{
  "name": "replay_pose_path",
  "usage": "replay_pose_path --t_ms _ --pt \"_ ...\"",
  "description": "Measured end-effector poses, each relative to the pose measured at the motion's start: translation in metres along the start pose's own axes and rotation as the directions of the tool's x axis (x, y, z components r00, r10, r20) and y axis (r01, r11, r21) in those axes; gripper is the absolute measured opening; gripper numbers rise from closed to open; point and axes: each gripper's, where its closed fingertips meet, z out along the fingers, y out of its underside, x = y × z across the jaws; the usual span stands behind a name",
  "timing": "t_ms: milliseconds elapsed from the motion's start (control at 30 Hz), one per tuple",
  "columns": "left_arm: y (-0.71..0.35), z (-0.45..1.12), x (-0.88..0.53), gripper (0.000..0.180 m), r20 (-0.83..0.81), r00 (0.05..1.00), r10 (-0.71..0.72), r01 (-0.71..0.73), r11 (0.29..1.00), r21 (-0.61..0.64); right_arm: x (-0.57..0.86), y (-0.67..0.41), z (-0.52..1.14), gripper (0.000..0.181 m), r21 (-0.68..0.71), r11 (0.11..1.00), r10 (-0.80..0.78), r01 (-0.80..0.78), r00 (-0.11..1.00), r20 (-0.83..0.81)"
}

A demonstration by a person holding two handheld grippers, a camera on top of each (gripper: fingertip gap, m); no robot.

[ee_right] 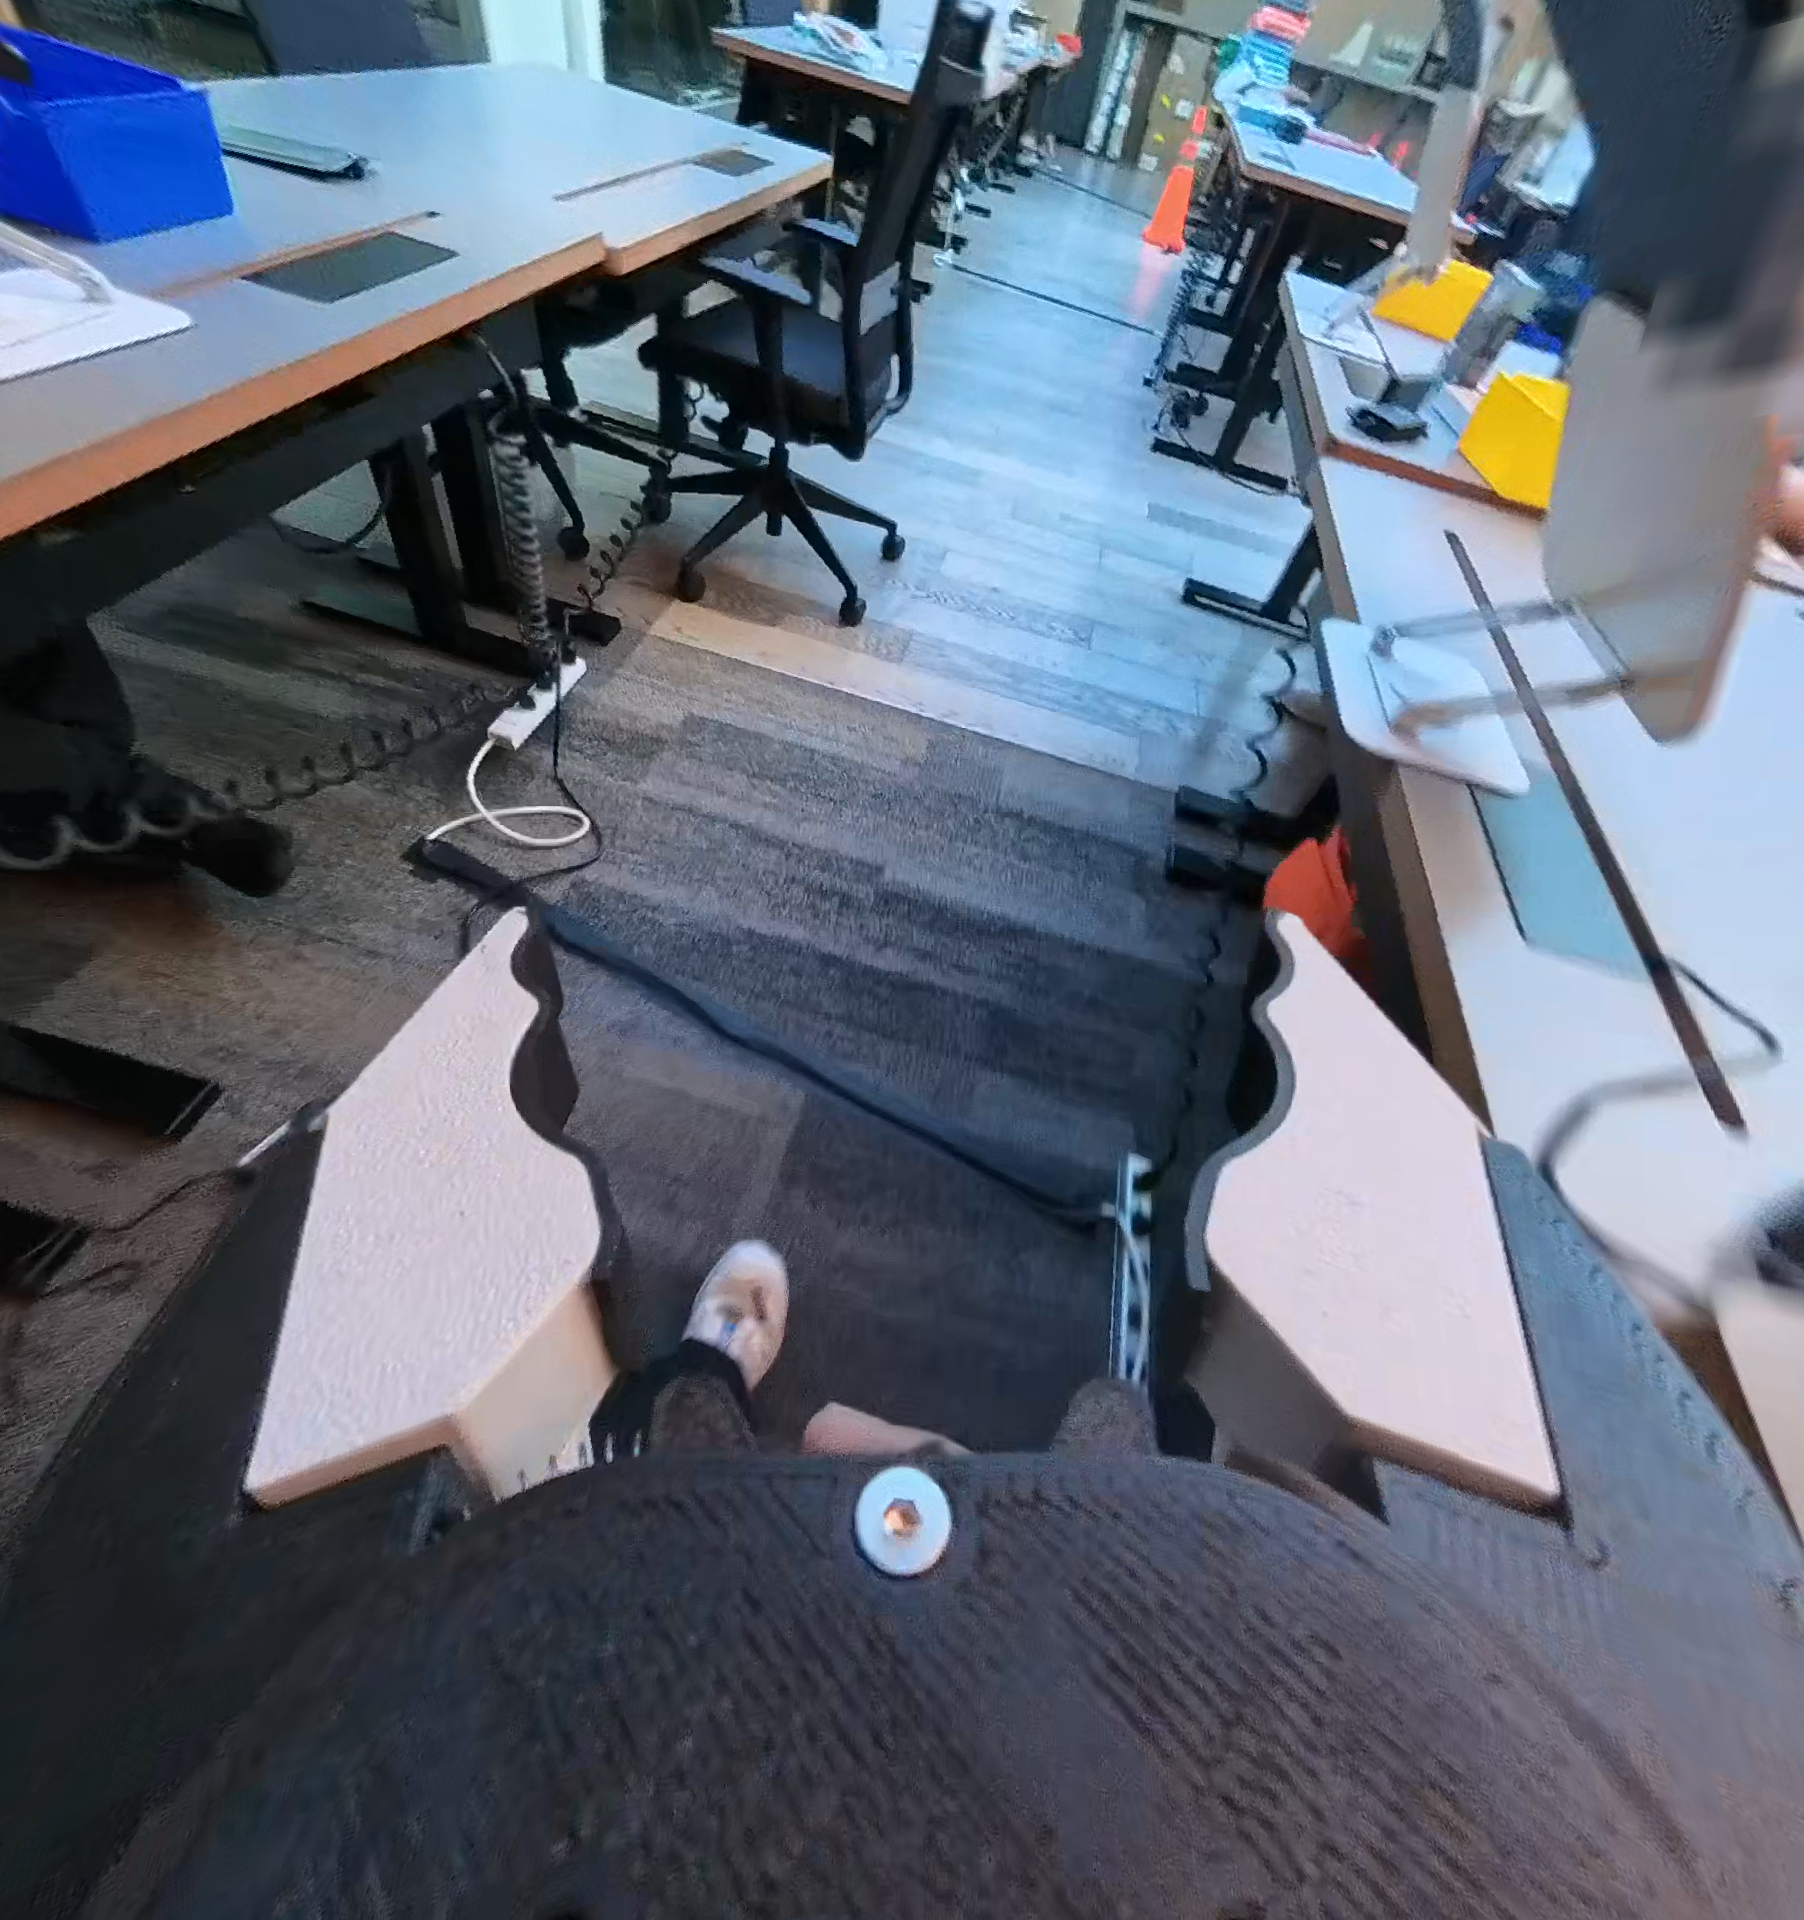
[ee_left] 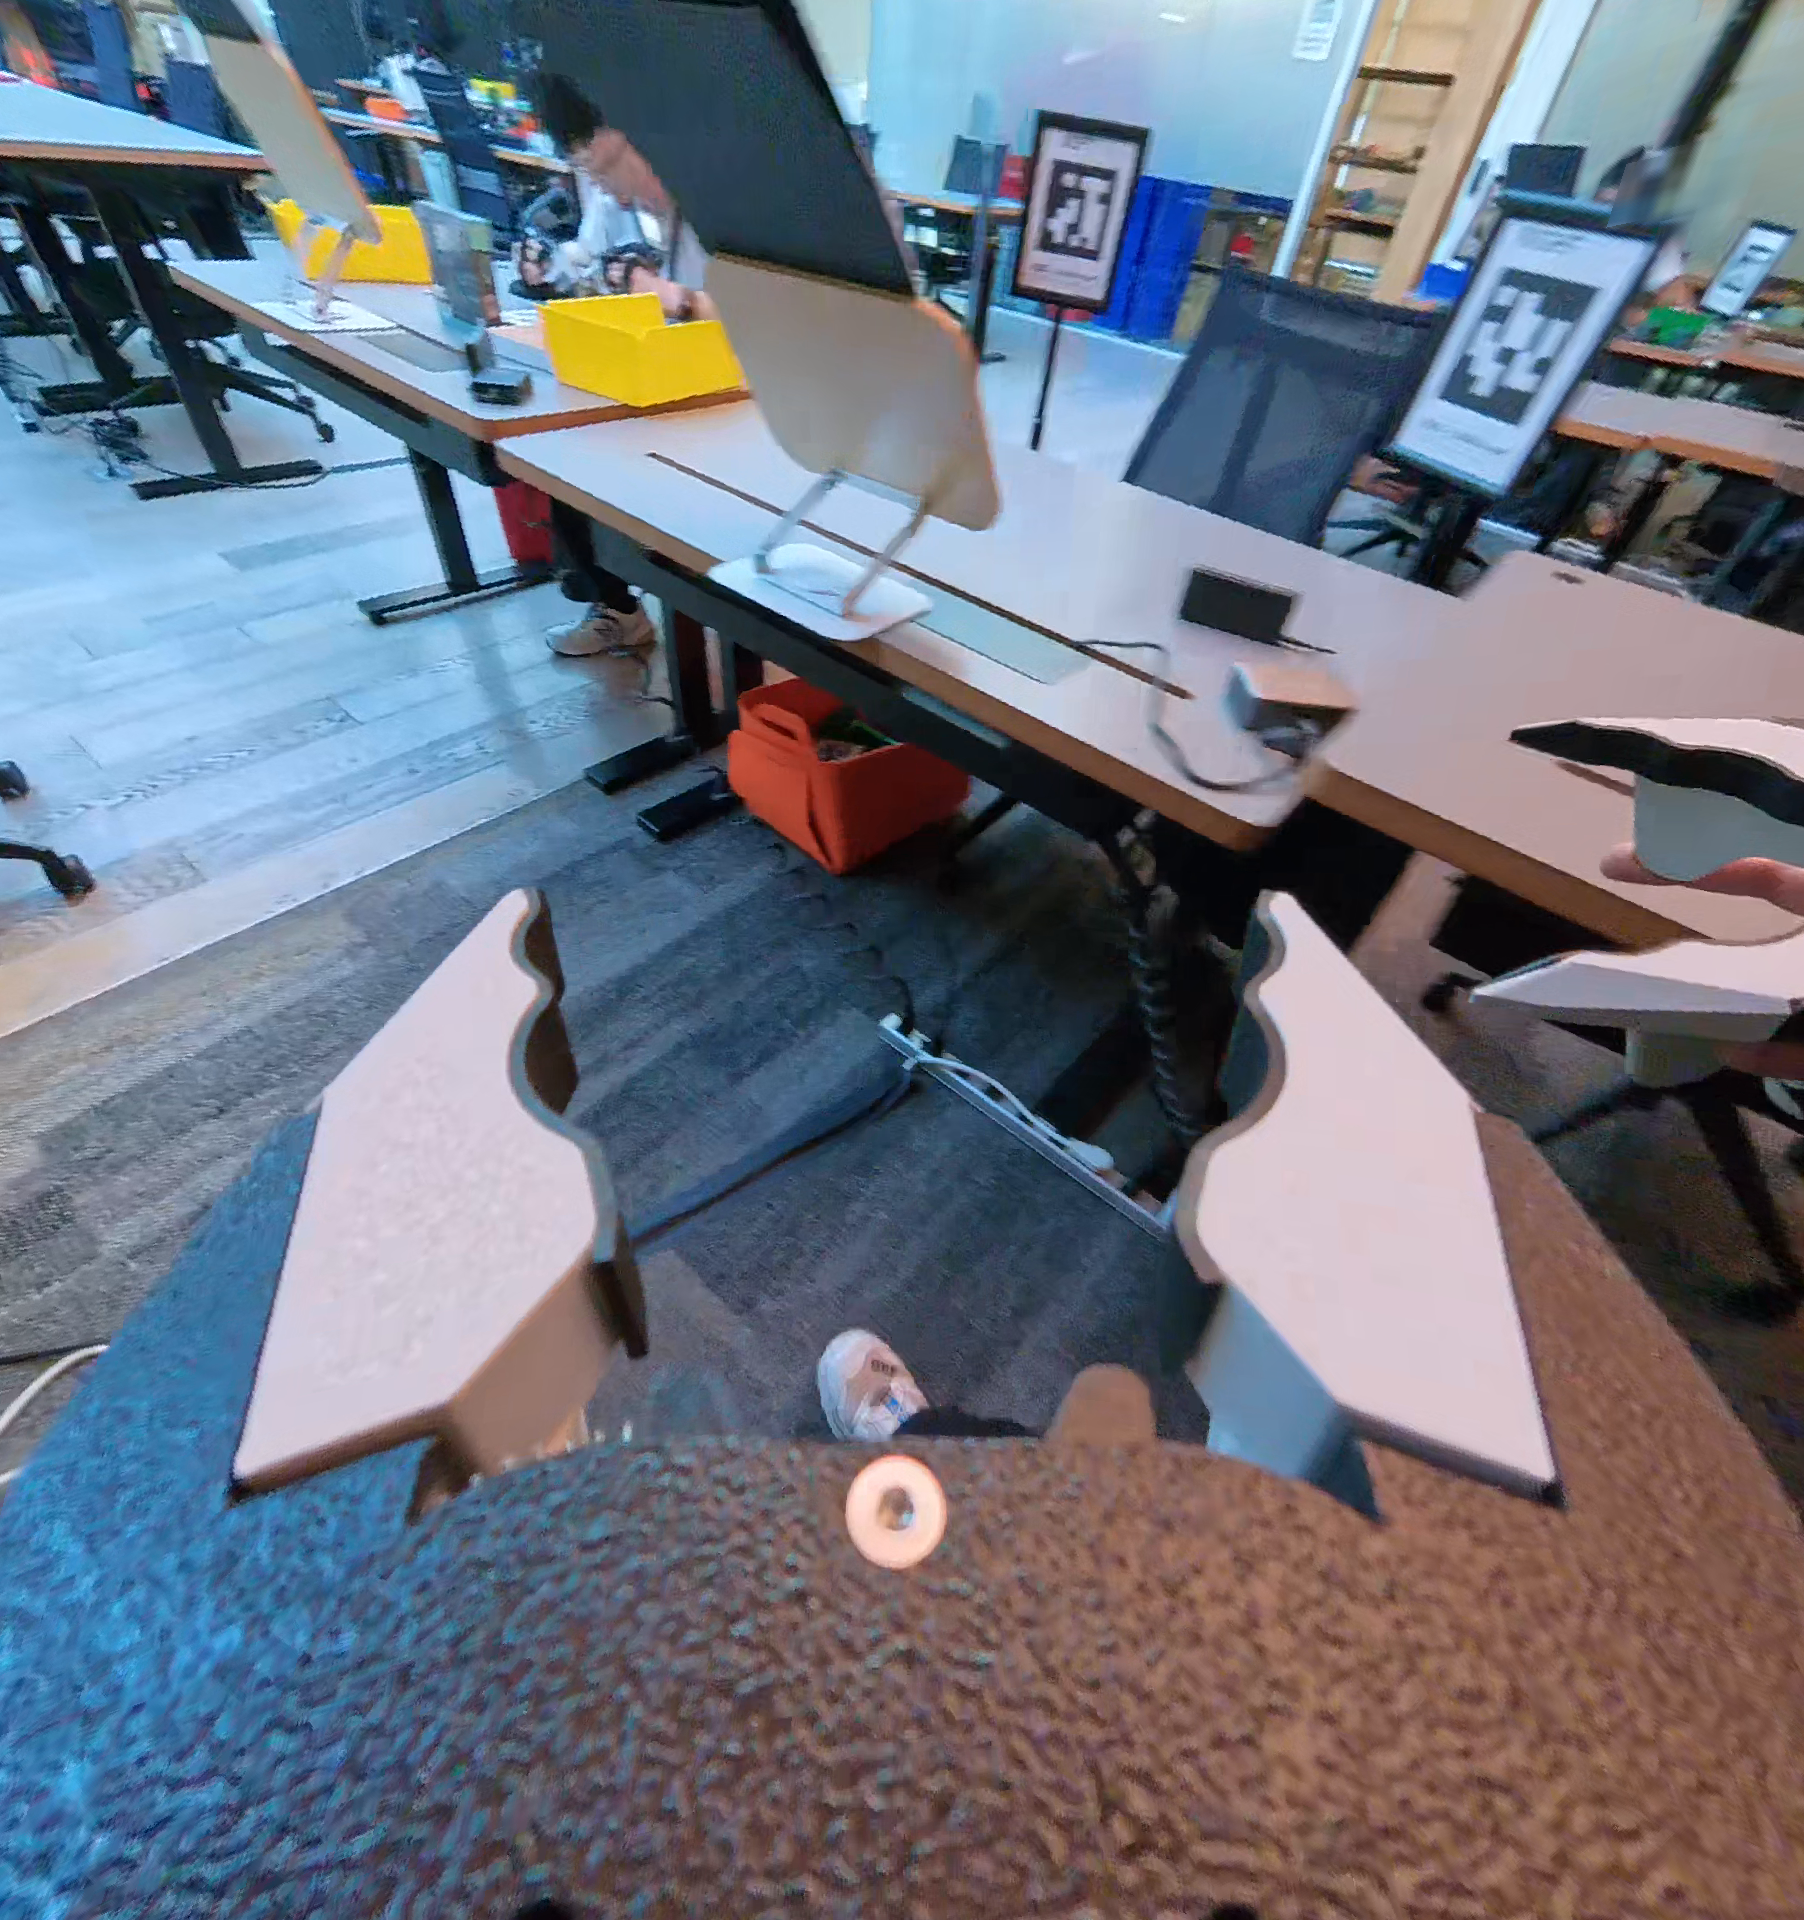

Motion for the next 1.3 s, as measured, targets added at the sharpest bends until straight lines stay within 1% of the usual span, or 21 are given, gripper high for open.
replay_pose_path --t_ms 67,167,233,300,333,400,467,533,600,667,700,767,800,900,1000,1100,1167,1300 --pt "-0.014 0.052 -0.063 0.126 0.045 0.999 -0.024 0.024 1.0 -0.016 0.018 -0.024 0.094 0.129 0.028 1.0 -0.014 0.012 0.998 0.064" --pt "-0.046 0.122 -0.161 0.125 0.144 0.988 -0.061 0.068 0.997 -0.044 0.035 -0.087 0.236 0.128 0.062 0.998 -0.004 -0.009 0.978 0.208" --pt "-0.069 0.164 -0.218 0.124 0.183 0.981 -0.07 0.082 0.995 -0.061 0.04 -0.135 0.322 0.124 0.082 0.994 -0.093 0.072 0.954 0.284" --pt "-0.089 0.201 -0.275 0.121 0.239 0.968 -0.076 0.099 0.992 -0.085 0.049 -0.171 0.406 0.125 0.02 0.983 -0.179 0.182 0.935 0.305" --pt "-0.101 0.219 -0.3 0.118 0.245 0.967 -0.073 0.094 0.993 -0.075 0.053 -0.191 0.444 0.125 0.021 0.978 -0.205 0.209 0.928 0.311" --pt "-0.123 0.257 -0.355 0.118 0.258 0.965 -0.048 0.06 0.998 -0.037 0.057 -0.235 0.52 0.123 0.092 0.977 -0.212 0.192 0.921 0.326" --pt "-0.137 0.296 -0.422 0.118 0.303 0.953 -0.02 0.026 1.0 -0.017 0.051 -0.28 0.593 0.116 0.221 0.968 -0.206 0.122 0.887 0.414" --pt "-0.146 0.341 -0.493 0.112 0.32 0.947 -0.004 0.009 1.0 -0.014 0.064 -0.315 0.676 0.107 0.268 0.955 -0.228 0.124 0.887 0.402" --pt "-0.161 0.391 -0.565 0.11 0.317 0.949 0.003 -0.005 1.0 0.005 0.081 -0.345 0.761 0.102 0.278 0.948 -0.255 0.153 0.888 0.382" --pt "-0.183 0.445 -0.634 0.108 0.288 0.958 0.004 -0.008 1.0 0.013 0.104 -0.371 0.845 0.09 0.277 0.951 -0.233 0.135 0.904 0.359" --pt "-0.194 0.475 -0.665 0.106 0.256 0.966 -0.013 0.015 1.0 -0.004 0.114 -0.379 0.889 0.087 0.256 0.959 -0.207 0.12 0.915 0.347" --pt "-0.223 0.532 -0.719 0.107 0.165 0.985 -0.056 0.064 0.997 -0.047 0.138 -0.392 0.973 0.089 0.175 0.983 -0.124 0.064 0.925 0.358" --pt "-0.24 0.56 -0.745 0.107 0.125 0.99 -0.058 0.065 0.997 -0.052 0.149 -0.402 1.01 0.091 0.147 0.988 -0.094 0.041 0.925 0.369" --pt "-0.287 0.641 -0.829 0.102 0.07 0.997 -0.026 0.03 0.998 -0.059 0.192 -0.428 1.108 0.096 0.102 0.992 -0.105 0.076 0.946 0.308" --pt "-0.326 0.724 -0.902 0.101 -0.002 0.999 -0.034 0.034 0.997 -0.069 0.23 -0.438 1.198 0.094 0.053 0.995 -0.096 0.084 0.953 0.288" --pt "-0.355 0.808 -0.976 0.093 -0.05 0.999 -0.004 0.002 0.999 -0.043 0.262 -0.447 1.294 0.085 0.063 0.997 -0.068 0.051 0.946 0.317" --pt "-0.367 0.869 -1.027 0.09 -0.075 0.997 -0.001 -0.002 0.999 -0.048 0.287 -0.456 1.37 0.084 0.071 0.997 -0.041 0.018 0.945 0.325" --pt "-0.403 0.991 -1.142 0.085 -0.009 1.0 0.017 -0.017 0.999 -0.049 0.334 -0.494 1.55 0.088 0.095 0.995 -0.042 0.008 0.929 0.368"
